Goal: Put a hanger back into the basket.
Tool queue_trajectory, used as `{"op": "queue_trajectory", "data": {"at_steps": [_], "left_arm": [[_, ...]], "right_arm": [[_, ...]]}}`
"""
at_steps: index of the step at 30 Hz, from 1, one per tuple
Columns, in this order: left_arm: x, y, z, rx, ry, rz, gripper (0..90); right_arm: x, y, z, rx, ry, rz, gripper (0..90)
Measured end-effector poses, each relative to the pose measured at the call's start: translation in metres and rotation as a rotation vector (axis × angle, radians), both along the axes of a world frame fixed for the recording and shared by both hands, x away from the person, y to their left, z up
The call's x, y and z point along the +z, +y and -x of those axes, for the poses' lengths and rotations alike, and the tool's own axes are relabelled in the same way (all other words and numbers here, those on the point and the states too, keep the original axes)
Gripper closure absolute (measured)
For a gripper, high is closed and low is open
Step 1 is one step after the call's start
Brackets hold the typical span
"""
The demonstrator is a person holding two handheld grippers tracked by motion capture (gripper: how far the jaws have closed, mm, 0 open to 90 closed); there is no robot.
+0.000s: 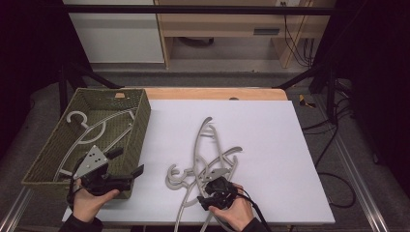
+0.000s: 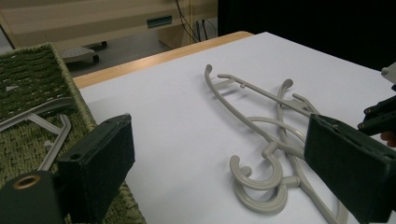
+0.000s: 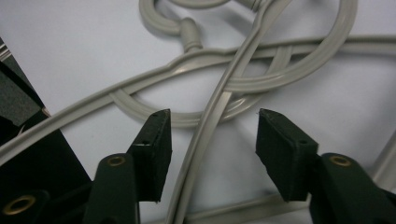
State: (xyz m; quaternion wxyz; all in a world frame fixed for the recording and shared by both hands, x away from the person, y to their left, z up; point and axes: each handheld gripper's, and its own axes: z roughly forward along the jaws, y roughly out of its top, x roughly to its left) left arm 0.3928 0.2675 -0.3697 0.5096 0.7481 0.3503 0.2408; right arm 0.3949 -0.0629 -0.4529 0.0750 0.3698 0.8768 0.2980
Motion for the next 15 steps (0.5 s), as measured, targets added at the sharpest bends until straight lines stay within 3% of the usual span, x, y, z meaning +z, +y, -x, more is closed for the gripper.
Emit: {"op": "queue_trajectory", "data": {"at_steps": [7, 11, 15], "left_arm": [[0.0004, 0.0005, 0.0003, 0.001, -0.001, 0.002, 8.4], [-0.0001, 0.0, 0.0, 0.0, 0.0, -0.003, 8.4], [0.0003, 0.0004, 0.0002, 0.002, -0.001, -0.001, 8.5]], "right_arm": [[-0.0072, 0.0033, 0.0006, 0.028, 0.042, 0.013, 58.8], [-0.0077, 0.0018, -0.0004, 0.046, 0.06, 0.012, 70.4], [-0.0075, -0.0019, -0.0018, 0.043, 0.077, 0.012, 73.9]]}}
